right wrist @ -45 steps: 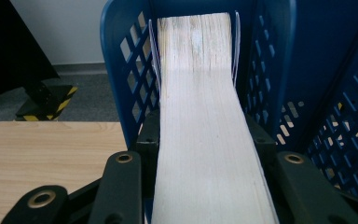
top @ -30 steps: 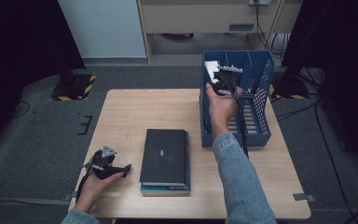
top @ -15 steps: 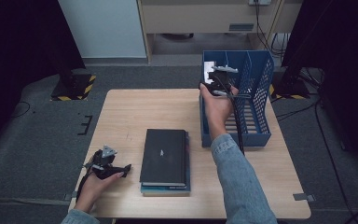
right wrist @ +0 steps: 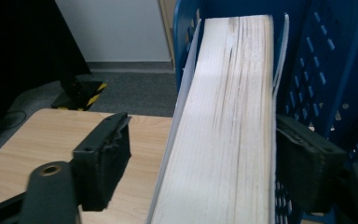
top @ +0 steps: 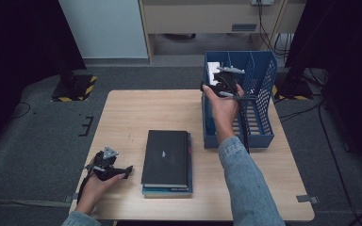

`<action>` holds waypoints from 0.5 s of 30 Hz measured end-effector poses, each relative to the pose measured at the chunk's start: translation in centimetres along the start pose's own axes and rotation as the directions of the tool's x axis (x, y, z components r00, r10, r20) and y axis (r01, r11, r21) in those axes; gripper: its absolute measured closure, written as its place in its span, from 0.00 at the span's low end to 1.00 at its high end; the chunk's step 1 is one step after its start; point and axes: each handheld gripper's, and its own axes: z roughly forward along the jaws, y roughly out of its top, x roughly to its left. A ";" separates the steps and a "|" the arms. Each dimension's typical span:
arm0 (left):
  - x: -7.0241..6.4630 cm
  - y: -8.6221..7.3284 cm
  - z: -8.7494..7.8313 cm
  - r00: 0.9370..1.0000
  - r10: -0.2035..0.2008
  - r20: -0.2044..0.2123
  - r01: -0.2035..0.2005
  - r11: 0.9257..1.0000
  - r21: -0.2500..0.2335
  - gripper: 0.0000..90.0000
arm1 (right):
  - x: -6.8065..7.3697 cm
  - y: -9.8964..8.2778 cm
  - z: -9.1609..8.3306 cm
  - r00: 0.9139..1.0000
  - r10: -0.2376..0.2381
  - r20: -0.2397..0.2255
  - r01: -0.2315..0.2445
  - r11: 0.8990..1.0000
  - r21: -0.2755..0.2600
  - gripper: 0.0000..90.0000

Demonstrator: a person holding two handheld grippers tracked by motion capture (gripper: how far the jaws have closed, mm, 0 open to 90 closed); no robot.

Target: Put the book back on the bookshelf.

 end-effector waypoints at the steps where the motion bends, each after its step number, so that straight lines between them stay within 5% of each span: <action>1: 0.0 0.0 0.0 1.000 0.000 0.000 0.000 1.000 0.000 0.01 | 0.0 0.0 -0.1 1.000 -0.003 0.002 0.003 1.000 0.003 0.23; 15: 0.0 0.0 0.0 1.000 -0.005 0.000 0.005 1.000 -0.002 0.01 | -0.9 -0.8 -3.0 0.999 -0.040 -0.037 0.040 0.999 -0.009 0.10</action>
